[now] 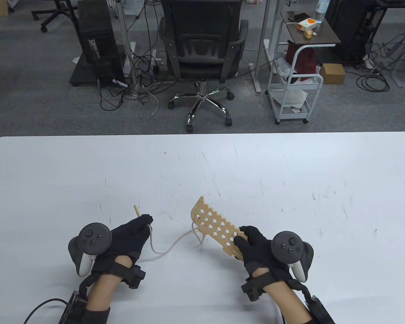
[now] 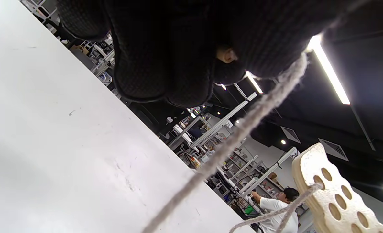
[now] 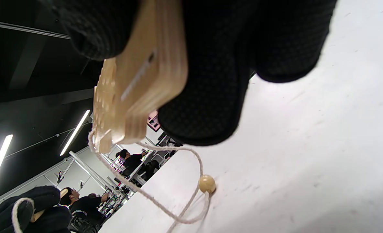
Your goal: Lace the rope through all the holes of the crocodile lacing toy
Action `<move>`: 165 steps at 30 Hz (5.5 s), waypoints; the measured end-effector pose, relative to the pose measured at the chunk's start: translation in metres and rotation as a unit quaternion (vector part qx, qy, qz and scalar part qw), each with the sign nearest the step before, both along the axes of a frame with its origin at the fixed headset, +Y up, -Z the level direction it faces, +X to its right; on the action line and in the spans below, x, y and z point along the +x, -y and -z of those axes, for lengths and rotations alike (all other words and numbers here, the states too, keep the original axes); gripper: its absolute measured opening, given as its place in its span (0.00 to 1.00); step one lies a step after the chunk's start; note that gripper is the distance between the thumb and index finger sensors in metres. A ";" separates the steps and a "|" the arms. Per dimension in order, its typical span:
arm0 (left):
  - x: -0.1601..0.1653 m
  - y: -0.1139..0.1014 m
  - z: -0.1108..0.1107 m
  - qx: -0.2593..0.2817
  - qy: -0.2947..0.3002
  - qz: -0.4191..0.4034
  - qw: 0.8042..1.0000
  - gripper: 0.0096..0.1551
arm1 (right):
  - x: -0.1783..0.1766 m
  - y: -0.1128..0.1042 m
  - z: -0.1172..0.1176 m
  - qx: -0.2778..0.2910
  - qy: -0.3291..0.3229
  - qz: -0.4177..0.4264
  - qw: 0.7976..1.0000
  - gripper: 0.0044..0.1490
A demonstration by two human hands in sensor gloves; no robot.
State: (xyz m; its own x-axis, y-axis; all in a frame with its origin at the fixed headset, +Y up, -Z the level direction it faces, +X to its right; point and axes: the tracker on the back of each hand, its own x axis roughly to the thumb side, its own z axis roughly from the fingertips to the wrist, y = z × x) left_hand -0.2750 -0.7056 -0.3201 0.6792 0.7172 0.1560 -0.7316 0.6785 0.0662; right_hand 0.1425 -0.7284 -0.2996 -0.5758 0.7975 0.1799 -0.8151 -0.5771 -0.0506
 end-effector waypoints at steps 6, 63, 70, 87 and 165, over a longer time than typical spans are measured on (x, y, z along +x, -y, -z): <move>0.004 0.001 0.001 -0.012 0.019 0.003 1.000 0.23 | -0.003 0.000 -0.001 0.001 -0.012 0.000 1.000 0.29; 0.024 0.026 0.010 -0.104 0.140 -0.182 0.968 0.22 | -0.025 0.004 -0.001 -0.051 -0.180 0.089 0.978 0.29; 0.025 0.026 0.010 -0.113 0.155 -0.199 0.961 0.24 | -0.025 0.004 0.000 -0.054 -0.178 0.098 0.978 0.29; 0.040 0.032 0.007 -0.153 0.271 -0.349 0.884 0.33 | -0.022 0.004 0.001 -0.060 -0.173 0.111 0.977 0.29; 0.051 0.009 -0.009 -0.039 0.168 -0.048 0.984 0.31 | -0.021 0.000 -0.006 0.012 -0.101 0.090 0.991 0.28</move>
